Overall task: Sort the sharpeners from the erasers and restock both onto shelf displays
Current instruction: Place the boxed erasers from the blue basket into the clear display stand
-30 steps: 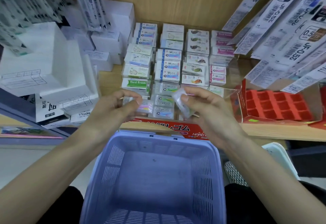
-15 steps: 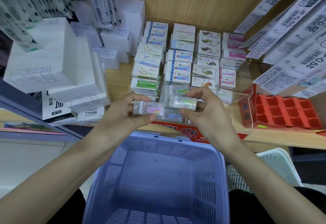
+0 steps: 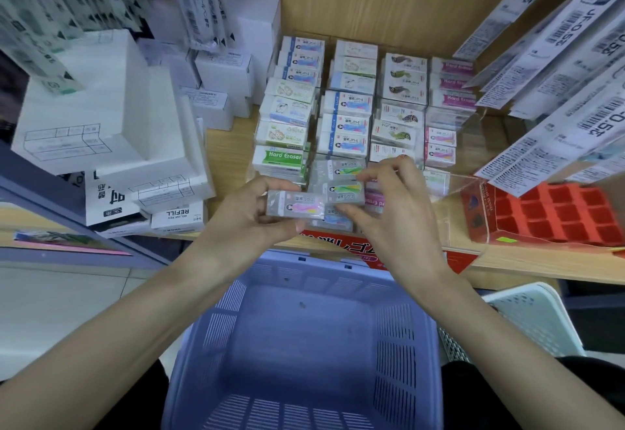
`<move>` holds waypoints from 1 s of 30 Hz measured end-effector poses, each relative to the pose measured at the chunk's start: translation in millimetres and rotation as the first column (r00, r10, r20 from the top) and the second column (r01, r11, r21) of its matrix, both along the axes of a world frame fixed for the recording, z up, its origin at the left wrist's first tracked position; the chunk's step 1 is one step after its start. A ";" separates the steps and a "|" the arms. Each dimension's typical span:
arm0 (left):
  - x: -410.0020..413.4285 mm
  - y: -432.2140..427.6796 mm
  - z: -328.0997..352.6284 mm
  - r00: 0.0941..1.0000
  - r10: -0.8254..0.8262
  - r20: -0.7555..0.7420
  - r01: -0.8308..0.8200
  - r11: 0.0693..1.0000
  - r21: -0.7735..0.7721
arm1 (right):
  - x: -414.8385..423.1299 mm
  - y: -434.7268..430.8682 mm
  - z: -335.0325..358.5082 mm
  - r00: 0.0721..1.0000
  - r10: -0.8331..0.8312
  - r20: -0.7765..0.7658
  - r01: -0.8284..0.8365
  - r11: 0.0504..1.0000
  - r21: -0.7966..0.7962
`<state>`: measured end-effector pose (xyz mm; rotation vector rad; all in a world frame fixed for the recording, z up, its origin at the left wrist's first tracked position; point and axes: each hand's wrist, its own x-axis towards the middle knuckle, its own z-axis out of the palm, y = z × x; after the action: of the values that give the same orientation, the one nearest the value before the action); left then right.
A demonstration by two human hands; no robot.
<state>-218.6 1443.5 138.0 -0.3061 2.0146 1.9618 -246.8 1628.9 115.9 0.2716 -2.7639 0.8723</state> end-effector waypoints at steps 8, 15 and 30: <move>-2.3 1.5 -12.4 0.985 -0.079 -0.150 0.021 0.936 -0.352 | -5.9 0.4 4.3 0.978 0.048 0.202 -0.009 0.981 -0.193; -3.4 23.8 -14.2 0.925 -0.219 -0.310 -0.049 0.740 -0.670 | 0.1 11.0 10.5 0.952 0.102 0.289 -0.019 0.961 -0.275; -3.8 35.6 -14.4 0.900 -0.191 -0.391 -0.135 0.732 -0.668 | 13.1 16.4 19.3 0.949 0.056 0.310 0.026 0.966 -0.256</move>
<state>-222.3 1479.1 123.6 0.0323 2.9832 1.2379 -233.7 1645.3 135.2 0.1137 -2.8850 1.3733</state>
